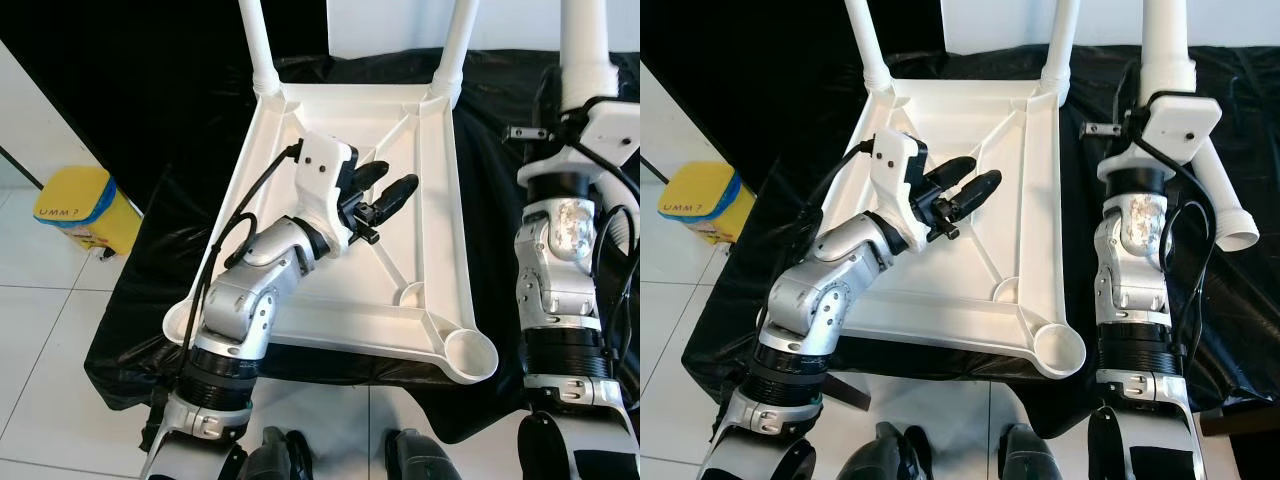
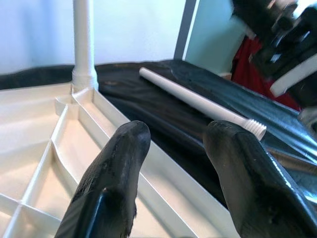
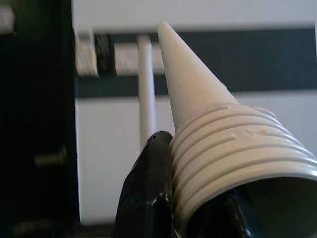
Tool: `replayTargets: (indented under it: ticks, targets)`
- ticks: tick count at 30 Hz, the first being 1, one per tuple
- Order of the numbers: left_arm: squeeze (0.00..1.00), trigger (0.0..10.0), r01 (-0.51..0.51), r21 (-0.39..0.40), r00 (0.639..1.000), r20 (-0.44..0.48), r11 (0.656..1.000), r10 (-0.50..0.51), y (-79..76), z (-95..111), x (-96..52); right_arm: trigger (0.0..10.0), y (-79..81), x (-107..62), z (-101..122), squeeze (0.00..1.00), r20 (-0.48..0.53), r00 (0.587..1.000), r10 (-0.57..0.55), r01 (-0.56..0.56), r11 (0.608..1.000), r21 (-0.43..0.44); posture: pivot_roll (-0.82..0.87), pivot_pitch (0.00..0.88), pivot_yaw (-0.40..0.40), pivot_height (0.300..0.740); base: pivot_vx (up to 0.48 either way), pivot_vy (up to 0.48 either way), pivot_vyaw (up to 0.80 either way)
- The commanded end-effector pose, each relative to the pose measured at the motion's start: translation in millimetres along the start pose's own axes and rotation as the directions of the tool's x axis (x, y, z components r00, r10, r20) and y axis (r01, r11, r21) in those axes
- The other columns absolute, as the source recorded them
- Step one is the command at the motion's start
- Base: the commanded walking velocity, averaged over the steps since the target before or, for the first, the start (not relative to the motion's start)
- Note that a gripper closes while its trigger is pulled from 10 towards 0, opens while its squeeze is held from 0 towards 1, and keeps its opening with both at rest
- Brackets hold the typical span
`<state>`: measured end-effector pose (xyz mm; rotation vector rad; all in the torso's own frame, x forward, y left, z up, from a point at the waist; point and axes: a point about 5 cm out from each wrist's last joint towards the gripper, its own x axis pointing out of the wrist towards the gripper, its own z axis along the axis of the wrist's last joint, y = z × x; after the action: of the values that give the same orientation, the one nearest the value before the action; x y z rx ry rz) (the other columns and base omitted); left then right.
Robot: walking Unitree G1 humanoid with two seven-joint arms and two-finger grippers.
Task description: Building children table
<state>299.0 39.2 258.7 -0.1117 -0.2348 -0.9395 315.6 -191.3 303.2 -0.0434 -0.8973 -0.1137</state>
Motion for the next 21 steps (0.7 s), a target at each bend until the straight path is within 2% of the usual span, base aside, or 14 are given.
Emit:
replayTargets:
  ticks: [1,4,11,19,20,21]
  targets:
    - [0.0,10.0,0.083,0.014,0.996,0.022,0.996,-0.083,-4.6,7,0.6,10.0,4.0,6.5,14,0.0,0.06,0.998,0.024,-0.024,1.0,-0.006,-0.16,0.059,0.037,0.74,0.0,0.0,0.0]
    - [0.0,10.0,0.104,0.016,0.993,0.051,0.994,-0.104,-3.2,17,0.7,10.0,8.3,14.7,28,0.0,0.111,0.992,0.051,-0.05,0.999,-0.017,-0.16,0.035,0.03,0.74,0.0,0.0,0.0]
    - [0.0,10.0,0.107,0.021,0.992,0.065,0.994,-0.108,-0.2,20,0.3,10.0,12.9,13.8,29,0.0,0.11,0.99,0.088,-0.088,0.996,-0.008,-0.17,0.016,0.027,0.74,0.0,0.0,0.0]
    - [0.0,10.0,0.113,0.028,0.991,0.064,0.993,-0.114,1.9,19,-1.6,10.0,14.2,1.2,19,0.0,0.042,0.991,0.128,-0.129,0.991,0.022,-0.17,0.011,0.026,0.74,0.0,0.0,0.0]
    - [0.0,10.0,0.118,0.018,0.991,0.062,0.993,-0.119,2.4,18,-2.6,10.0,16.3,-8.5,15,0.0,0.008,0.988,0.154,-0.155,0.987,0.036,-0.17,0.015,0.024,0.74,0.0,0.0,0.0]
    - [0.0,10.0,0.118,0.018,0.991,0.062,0.993,-0.119,2.4,18,-2.6,10.0,16.3,-8.5,15,0.0,0.008,0.988,0.154,-0.155,0.987,0.036,-0.17,0.015,0.024,0.74,0.0,0.0,0.0]
